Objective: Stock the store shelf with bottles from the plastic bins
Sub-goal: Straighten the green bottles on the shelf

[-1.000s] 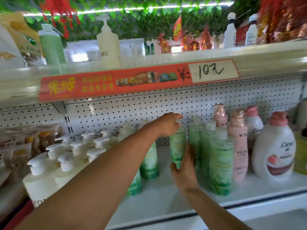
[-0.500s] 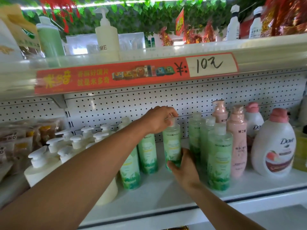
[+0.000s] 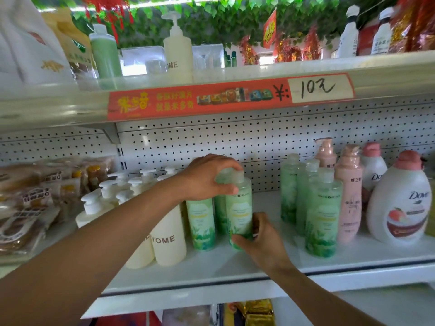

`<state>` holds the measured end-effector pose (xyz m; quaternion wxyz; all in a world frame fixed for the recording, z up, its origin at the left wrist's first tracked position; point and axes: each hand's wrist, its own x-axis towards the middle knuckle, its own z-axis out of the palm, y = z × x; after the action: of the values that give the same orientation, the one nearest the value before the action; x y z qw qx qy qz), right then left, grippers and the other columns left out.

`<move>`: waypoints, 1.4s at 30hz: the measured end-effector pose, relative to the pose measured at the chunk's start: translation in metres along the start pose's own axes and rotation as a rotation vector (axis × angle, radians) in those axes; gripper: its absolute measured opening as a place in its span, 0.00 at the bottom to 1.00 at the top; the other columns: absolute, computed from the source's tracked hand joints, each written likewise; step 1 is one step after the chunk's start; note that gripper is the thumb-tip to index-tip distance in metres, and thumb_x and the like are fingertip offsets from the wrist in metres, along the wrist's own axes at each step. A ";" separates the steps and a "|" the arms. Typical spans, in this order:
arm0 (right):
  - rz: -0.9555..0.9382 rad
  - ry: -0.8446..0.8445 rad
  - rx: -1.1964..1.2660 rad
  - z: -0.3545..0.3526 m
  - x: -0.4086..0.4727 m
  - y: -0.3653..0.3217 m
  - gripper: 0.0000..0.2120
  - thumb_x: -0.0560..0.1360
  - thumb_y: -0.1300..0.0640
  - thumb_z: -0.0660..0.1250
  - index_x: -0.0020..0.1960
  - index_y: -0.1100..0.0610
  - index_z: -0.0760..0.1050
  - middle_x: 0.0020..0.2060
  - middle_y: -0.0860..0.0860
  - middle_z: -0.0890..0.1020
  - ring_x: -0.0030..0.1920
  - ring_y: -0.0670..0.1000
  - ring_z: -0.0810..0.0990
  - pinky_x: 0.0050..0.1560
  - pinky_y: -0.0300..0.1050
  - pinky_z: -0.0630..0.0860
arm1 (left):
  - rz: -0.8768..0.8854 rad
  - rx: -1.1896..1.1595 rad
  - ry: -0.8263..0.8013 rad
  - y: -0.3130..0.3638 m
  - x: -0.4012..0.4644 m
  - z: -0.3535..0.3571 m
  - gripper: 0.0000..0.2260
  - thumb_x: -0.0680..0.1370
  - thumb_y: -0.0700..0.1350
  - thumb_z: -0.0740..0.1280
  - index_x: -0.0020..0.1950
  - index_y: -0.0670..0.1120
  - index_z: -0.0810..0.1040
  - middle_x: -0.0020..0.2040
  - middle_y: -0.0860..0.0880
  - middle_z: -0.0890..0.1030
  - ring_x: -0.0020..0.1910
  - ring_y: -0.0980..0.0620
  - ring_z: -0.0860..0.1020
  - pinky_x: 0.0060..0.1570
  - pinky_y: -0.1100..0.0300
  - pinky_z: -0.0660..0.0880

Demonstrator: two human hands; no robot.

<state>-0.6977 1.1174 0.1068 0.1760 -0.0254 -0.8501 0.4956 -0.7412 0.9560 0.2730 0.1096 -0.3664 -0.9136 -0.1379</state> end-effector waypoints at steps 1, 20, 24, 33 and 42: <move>-0.001 -0.007 0.008 0.003 0.000 -0.002 0.24 0.65 0.51 0.78 0.54 0.50 0.68 0.46 0.44 0.81 0.46 0.45 0.81 0.49 0.50 0.80 | 0.004 0.007 -0.006 -0.005 -0.005 -0.001 0.23 0.73 0.57 0.72 0.66 0.62 0.70 0.71 0.57 0.69 0.70 0.54 0.64 0.70 0.54 0.59; -0.071 -0.164 0.245 0.021 0.006 -0.024 0.45 0.66 0.63 0.77 0.73 0.49 0.55 0.66 0.50 0.69 0.65 0.48 0.72 0.65 0.51 0.73 | -0.084 -0.129 0.002 -0.026 -0.023 0.011 0.26 0.74 0.54 0.72 0.64 0.69 0.62 0.68 0.56 0.69 0.62 0.50 0.70 0.61 0.48 0.71; -0.071 -0.206 0.271 0.024 0.012 -0.023 0.43 0.67 0.68 0.74 0.74 0.49 0.56 0.64 0.54 0.72 0.62 0.50 0.76 0.57 0.48 0.79 | -0.078 -0.119 0.012 -0.026 -0.023 0.010 0.25 0.74 0.53 0.72 0.64 0.68 0.62 0.68 0.56 0.70 0.60 0.50 0.72 0.60 0.47 0.72; -0.012 -0.180 0.298 0.026 0.011 -0.030 0.42 0.66 0.70 0.73 0.72 0.49 0.57 0.59 0.52 0.77 0.59 0.49 0.78 0.56 0.49 0.80 | -0.038 -0.106 0.010 -0.031 -0.021 0.013 0.24 0.74 0.54 0.70 0.64 0.69 0.61 0.68 0.53 0.70 0.60 0.49 0.72 0.59 0.48 0.73; -0.094 0.048 0.021 0.008 -0.010 -0.023 0.39 0.73 0.56 0.72 0.77 0.52 0.55 0.72 0.49 0.66 0.72 0.48 0.64 0.71 0.52 0.66 | -0.033 -0.016 0.142 -0.016 -0.024 0.015 0.23 0.75 0.56 0.68 0.68 0.58 0.64 0.71 0.56 0.67 0.72 0.55 0.62 0.75 0.52 0.39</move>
<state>-0.6884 1.0965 0.1200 0.2198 0.0047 -0.8406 0.4950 -0.7366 0.9344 0.2491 0.1690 -0.3415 -0.9083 -0.1727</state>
